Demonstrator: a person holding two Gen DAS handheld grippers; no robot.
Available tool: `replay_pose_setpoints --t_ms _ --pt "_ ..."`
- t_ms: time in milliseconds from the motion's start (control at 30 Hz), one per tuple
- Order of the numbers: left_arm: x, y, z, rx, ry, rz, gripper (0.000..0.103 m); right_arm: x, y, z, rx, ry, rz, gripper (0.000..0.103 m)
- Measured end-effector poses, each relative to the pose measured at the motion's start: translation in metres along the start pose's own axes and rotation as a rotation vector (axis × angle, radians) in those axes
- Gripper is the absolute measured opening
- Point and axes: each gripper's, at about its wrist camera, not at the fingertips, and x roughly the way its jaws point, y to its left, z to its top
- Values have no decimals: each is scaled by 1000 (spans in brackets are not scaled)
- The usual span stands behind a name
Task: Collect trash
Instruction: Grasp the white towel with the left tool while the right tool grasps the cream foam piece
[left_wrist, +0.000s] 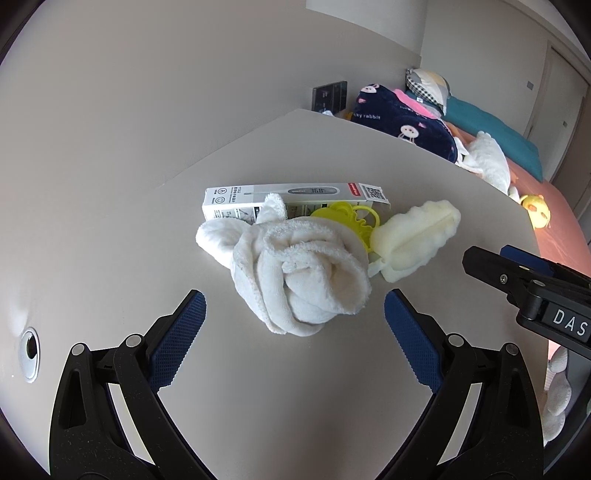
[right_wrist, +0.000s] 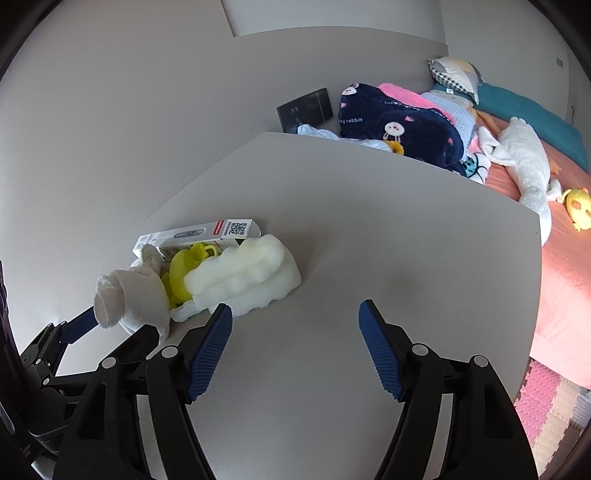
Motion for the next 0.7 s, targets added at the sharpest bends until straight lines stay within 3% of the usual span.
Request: replay_pose_setpoints --t_ms 333,400,500,567,600,633,667,700 --pt "8 11 7 -29 -27 26 94 26 8 11 26 11 29 78" --pt "8 9 6 -18 -35 37 88 29 9 13 30 7 31 78" --pt "9 7 6 -23 -41 30 68 29 13 15 31 -13 43 78" --pt "10 5 6 -8 -46 29 63 29 18 16 11 -26 42 76" --pt "10 4 6 -2 -53 28 58 29 19 16 4 -31 51 71" --pt "11 3 6 4 -58 23 55 31 20 17 -3 -29 75 56" --pt "11 3 6 3 -64 21 51 32 21 18 -6 -22 114 28" --pt "11 3 6 2 -66 15 50 35 21 18 -4 -4 162 16"
